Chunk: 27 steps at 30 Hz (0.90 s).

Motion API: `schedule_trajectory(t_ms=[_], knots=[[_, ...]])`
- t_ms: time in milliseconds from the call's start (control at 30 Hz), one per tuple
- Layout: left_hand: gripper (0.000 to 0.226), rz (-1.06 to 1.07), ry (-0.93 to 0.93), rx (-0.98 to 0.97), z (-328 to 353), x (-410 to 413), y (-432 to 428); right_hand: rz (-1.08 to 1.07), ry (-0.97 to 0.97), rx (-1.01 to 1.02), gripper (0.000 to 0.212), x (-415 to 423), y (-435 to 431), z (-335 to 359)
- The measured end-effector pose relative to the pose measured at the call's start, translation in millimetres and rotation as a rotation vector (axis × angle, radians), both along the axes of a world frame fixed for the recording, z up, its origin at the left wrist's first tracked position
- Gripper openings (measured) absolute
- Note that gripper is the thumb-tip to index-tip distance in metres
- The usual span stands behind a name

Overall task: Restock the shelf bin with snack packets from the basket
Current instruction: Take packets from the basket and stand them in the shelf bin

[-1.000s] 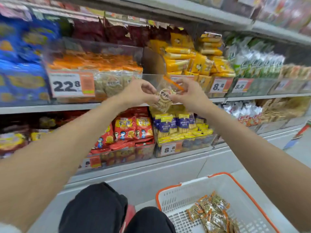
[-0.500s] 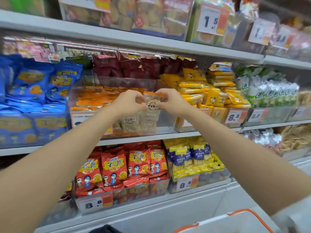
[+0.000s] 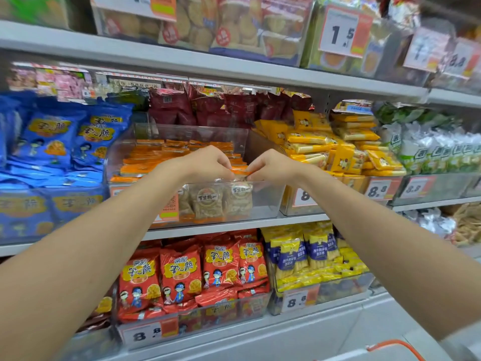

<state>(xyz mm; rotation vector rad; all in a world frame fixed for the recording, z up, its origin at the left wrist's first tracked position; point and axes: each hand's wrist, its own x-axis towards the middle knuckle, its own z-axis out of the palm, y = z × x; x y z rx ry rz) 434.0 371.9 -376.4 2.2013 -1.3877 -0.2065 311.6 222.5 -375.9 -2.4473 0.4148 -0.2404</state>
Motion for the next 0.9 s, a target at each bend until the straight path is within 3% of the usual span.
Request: schedule_trajectory(t_ms=[100,300,400,567,733,800,900], knots=[[0.02,-0.031,0.005,0.057,-1.1,2.8,-2.1,-0.064,0.143,0.083,0.02,4.8,-2.1,8.3],[0.042,-0.007,0.075,0.069,-14.0,-2.3,-2.5,-0.151,0.44,-0.044,0.028,21.0,4.6,11.4],[0.034,0.021,0.071,-0.006,-15.4,-4.9,-2.0,-0.169,0.414,-0.02,0.023,20.3,5.9,10.9],[0.04,0.105,0.034,-0.113,-21.8,1.1,-4.1,-0.258,0.164,0.06,0.011,16.7,-3.5,4.4],[0.013,0.226,-0.126,-0.253,-24.8,-2.5,-4.7,-0.363,0.082,0.416,0.052,16.6,2.3,12.5],[0.022,0.264,-0.244,-0.186,-26.3,-2.5,-6.0,-0.34,0.142,0.447,0.065,16.9,7.4,17.0],[0.026,0.215,-0.161,-0.049,-27.1,1.6,-8.1,-0.243,0.222,0.466,0.071,17.0,15.2,16.4]])
